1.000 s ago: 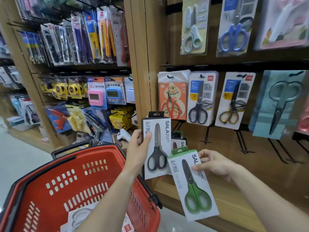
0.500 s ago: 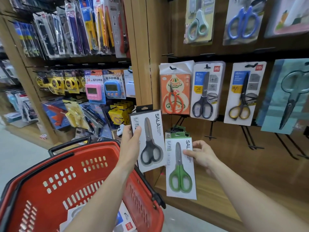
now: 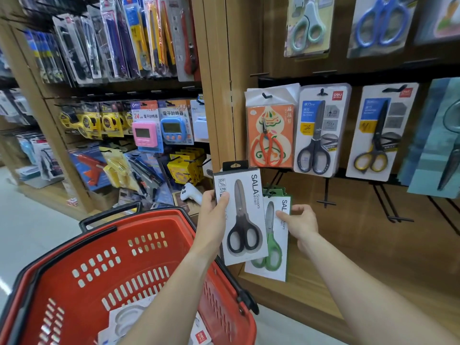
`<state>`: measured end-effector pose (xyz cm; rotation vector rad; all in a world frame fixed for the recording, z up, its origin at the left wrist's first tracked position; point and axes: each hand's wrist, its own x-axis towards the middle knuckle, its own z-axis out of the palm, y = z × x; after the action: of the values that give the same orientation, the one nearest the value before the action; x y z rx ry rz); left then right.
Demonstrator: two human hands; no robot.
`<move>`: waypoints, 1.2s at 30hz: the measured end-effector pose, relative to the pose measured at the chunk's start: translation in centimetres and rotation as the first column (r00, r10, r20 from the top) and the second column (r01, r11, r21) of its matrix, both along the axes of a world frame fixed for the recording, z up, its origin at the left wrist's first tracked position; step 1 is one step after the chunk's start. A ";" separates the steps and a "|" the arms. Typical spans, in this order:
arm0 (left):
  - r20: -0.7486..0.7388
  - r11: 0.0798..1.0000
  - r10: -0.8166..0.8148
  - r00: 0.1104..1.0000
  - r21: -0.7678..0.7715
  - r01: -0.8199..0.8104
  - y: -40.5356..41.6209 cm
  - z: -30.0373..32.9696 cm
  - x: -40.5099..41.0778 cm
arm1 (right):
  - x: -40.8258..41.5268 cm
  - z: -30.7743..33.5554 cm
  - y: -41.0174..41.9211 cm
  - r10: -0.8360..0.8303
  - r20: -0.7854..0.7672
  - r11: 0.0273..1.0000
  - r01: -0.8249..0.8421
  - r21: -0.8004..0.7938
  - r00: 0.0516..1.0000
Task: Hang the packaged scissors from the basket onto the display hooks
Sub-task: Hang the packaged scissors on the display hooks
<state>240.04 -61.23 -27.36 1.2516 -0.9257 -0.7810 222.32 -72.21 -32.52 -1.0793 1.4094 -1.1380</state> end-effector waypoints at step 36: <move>0.445 0.886 -0.273 0.853 0.461 0.043 -2.4 -3.5 -2.5 | -2.5 -2.3 0.1 0.263 -0.058 0.956 -0.268 -0.116 0.963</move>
<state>237.51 -63.58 -30.86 1.8485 -1.3399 -0.8411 219.82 -72.11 -34.81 -1.3432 1.1944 -1.0211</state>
